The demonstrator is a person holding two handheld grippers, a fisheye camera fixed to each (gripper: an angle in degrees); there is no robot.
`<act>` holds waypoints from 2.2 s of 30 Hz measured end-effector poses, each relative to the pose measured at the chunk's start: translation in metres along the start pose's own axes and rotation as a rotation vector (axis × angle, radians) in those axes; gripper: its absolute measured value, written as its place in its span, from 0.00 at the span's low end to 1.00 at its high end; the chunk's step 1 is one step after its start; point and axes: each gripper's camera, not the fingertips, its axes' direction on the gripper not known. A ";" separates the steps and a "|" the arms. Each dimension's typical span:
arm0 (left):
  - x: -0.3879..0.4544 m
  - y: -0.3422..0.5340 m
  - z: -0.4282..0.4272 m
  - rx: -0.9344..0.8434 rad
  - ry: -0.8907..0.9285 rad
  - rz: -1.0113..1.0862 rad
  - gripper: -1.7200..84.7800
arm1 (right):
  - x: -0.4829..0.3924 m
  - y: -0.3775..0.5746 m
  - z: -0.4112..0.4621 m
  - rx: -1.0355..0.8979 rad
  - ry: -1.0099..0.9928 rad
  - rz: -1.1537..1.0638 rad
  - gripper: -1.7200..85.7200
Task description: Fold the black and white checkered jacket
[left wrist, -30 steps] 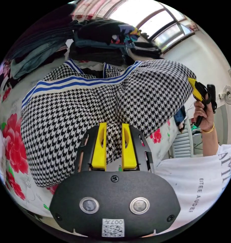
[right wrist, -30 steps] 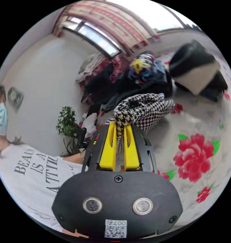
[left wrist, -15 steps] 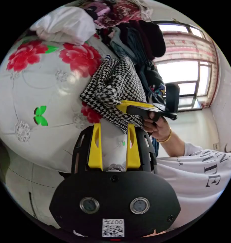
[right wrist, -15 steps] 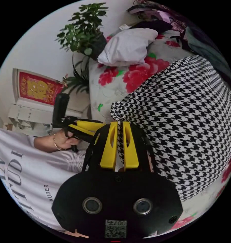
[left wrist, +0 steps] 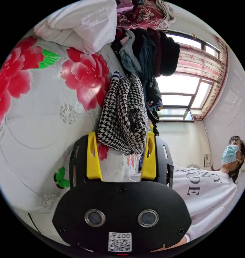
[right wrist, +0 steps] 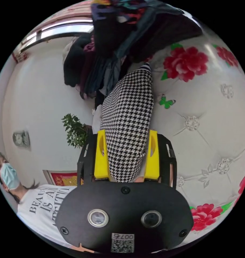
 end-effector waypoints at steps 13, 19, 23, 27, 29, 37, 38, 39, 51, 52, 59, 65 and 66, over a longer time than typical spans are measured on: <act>0.012 -0.040 0.069 -0.255 -0.015 0.200 0.21 | 0.022 -0.019 0.032 -0.155 -0.188 0.036 0.11; 0.068 -0.006 0.068 -0.197 0.041 0.328 0.17 | -0.049 0.019 -0.036 -0.046 -0.177 -0.147 0.08; 0.137 0.017 0.056 -0.154 0.088 0.457 0.17 | -0.121 0.047 -0.098 0.017 -0.187 -0.307 0.08; 0.239 -0.006 0.061 -0.115 0.134 0.679 0.16 | -0.228 0.039 -0.179 0.107 -0.130 -0.577 0.08; 0.286 -0.031 0.069 -0.089 0.158 0.783 0.16 | -0.276 0.026 -0.216 0.166 -0.092 -0.702 0.08; 0.400 -0.206 0.176 0.021 0.042 0.804 0.19 | -0.337 -0.139 -0.312 0.431 -0.025 -0.655 0.11; 0.396 -0.219 0.189 0.024 0.006 0.775 0.20 | -0.328 -0.155 -0.311 0.441 0.013 -0.617 0.11; 0.381 -0.241 0.218 0.025 -0.086 0.717 0.20 | -0.303 -0.187 -0.305 0.466 0.096 -0.500 0.13; 0.321 -0.291 0.318 -0.011 -0.351 0.586 0.20 | -0.197 -0.213 -0.279 0.596 0.236 -0.412 0.15; 0.322 -0.282 0.312 0.009 -0.354 0.601 0.20 | -0.201 -0.190 -0.277 0.586 0.307 -0.472 0.15; 0.307 -0.164 0.294 0.066 -0.616 0.771 0.16 | -0.081 -0.014 -0.277 0.498 0.631 -0.272 0.14; 0.211 -0.037 0.349 -0.360 -0.733 0.604 0.15 | 0.044 0.172 -0.357 0.579 0.855 0.314 0.14; 0.202 -0.015 0.359 -0.423 -0.756 0.586 0.15 | 0.051 0.205 -0.381 0.653 0.901 0.389 0.14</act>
